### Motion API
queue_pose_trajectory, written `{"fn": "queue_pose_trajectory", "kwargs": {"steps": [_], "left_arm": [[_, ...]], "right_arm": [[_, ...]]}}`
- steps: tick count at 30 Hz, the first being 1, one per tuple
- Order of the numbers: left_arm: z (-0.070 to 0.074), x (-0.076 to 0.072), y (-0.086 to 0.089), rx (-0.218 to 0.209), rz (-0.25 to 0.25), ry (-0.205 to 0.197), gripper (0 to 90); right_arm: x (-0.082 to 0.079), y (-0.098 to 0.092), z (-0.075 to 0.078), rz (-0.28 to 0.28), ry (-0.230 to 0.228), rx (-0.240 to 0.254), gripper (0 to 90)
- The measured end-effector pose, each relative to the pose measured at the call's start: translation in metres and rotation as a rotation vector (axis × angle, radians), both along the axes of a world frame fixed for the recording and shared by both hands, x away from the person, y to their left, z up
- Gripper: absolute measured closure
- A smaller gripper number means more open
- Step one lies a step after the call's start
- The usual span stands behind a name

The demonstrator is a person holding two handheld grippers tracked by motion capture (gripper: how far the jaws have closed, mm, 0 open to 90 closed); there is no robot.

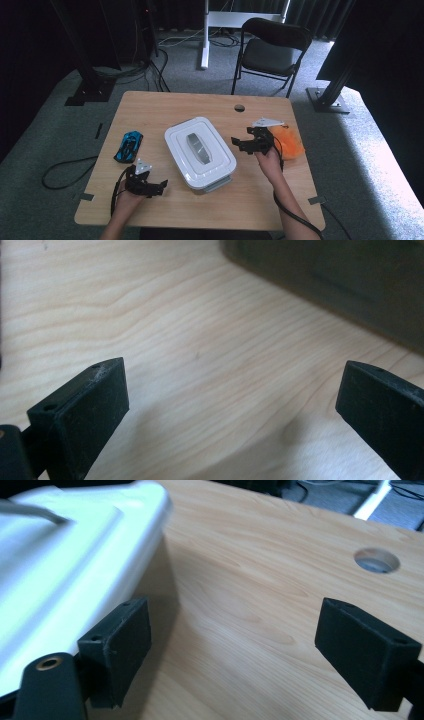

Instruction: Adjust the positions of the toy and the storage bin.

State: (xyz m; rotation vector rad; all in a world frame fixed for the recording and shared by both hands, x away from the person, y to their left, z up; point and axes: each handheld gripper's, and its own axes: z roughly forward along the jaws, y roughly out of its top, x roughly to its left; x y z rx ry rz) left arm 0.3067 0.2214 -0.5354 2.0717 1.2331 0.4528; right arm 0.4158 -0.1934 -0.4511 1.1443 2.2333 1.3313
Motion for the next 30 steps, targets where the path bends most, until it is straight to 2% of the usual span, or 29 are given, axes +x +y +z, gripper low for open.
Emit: {"fn": "queue_pose_trajectory", "kwargs": {"steps": [3, 6, 8, 11, 12, 13, 20, 21, 26, 30], "left_arm": [[-0.003, -0.002, 0.004, 0.021, -0.005, 0.013, 1.1], [-0.005, -0.003, 0.006, 0.020, -0.004, 0.017, 1.1], [-0.006, -0.004, 0.008, 0.036, -0.008, 0.026, 1.1], [-0.008, -0.005, 0.009, 0.041, -0.007, 0.028, 1.1], [-0.009, -0.005, 0.011, 0.042, -0.005, 0.020, 1.1], [-0.009, -0.005, 0.011, 0.042, -0.005, 0.020, 1.1], [-0.010, -0.005, 0.013, 0.066, -0.002, 0.003, 1.1], [-0.010, -0.005, 0.013, 0.066, -0.004, 0.003, 1.1], [-0.011, -0.006, 0.015, 0.065, 0.004, -0.002, 1.1], [-0.011, -0.006, 0.017, 0.061, 0.023, -0.006, 1.1]], "right_arm": [[-0.008, 0.001, 0.012, 0.015, -0.017, 0.035, 13.6], [-0.015, 0.004, 0.019, 0.020, -0.024, 0.048, 13.5], [-0.023, 0.009, 0.029, 0.034, 0.000, 0.080, 12.8], [-0.028, 0.013, 0.035, 0.041, -0.001, 0.083, 12.3], [-0.034, 0.018, 0.040, 0.077, -0.002, 0.098, 11.7], [-0.036, 0.020, 0.042, 0.085, 0.001, 0.106, 11.6], [-0.050, 0.042, 0.053, 0.144, -0.003, 0.094, 11.6], [-0.053, 0.049, 0.055, 0.167, -0.010, 0.079, 11.6], [-0.056, 0.068, 0.058, 0.215, -0.003, 0.051, 11.7], [-0.054, 0.078, 0.059, 0.222, -0.002, 0.039, 11.7]]}}
